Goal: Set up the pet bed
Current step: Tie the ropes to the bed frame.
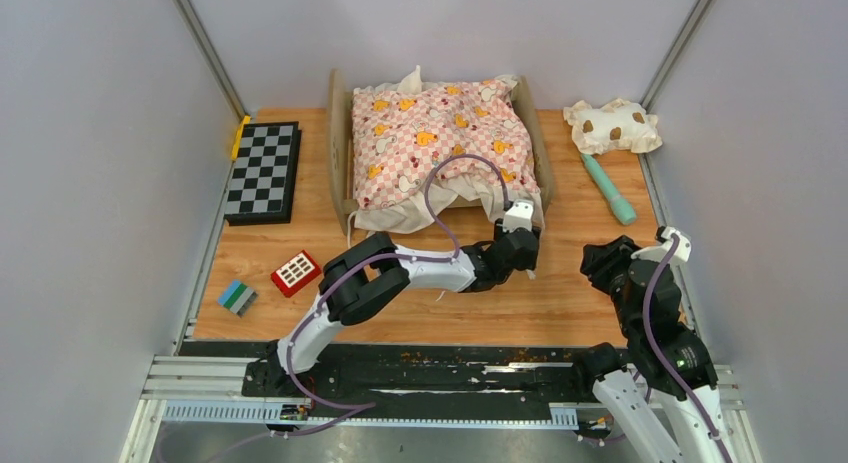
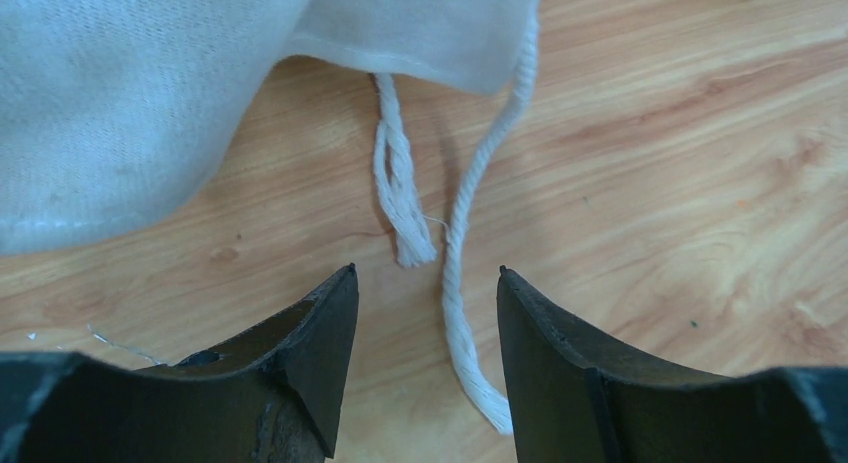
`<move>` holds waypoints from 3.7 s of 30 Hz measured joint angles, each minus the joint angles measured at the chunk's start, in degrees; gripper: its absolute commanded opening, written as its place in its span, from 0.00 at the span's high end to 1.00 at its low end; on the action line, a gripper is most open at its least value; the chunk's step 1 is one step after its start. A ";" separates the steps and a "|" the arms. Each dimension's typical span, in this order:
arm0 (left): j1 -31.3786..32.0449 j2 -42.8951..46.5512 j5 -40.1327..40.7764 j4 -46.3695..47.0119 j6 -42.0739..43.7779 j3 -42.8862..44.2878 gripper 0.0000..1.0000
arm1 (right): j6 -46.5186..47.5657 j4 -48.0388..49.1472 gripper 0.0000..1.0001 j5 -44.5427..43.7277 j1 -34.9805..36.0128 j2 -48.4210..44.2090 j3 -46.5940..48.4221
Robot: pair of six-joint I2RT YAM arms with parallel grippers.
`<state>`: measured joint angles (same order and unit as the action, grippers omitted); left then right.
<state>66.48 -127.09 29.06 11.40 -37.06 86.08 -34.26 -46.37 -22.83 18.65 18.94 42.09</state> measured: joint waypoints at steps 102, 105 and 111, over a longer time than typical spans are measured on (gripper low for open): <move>4.26 1.51 -2.56 13.03 -1.09 -13.92 1.00 | -0.81 24.11 0.56 8.72 -3.10 25.35 -14.43; 4.26 1.51 -2.49 12.63 -1.09 -13.70 1.00 | -0.81 28.04 0.56 10.14 -4.79 32.59 -14.43; 4.26 1.53 -2.43 12.52 -1.29 -13.70 1.00 | -0.76 33.31 0.56 12.02 -7.37 44.37 -14.38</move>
<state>70.74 -125.56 26.63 23.92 -38.35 72.38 -35.03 -13.06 -10.81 11.29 63.31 27.70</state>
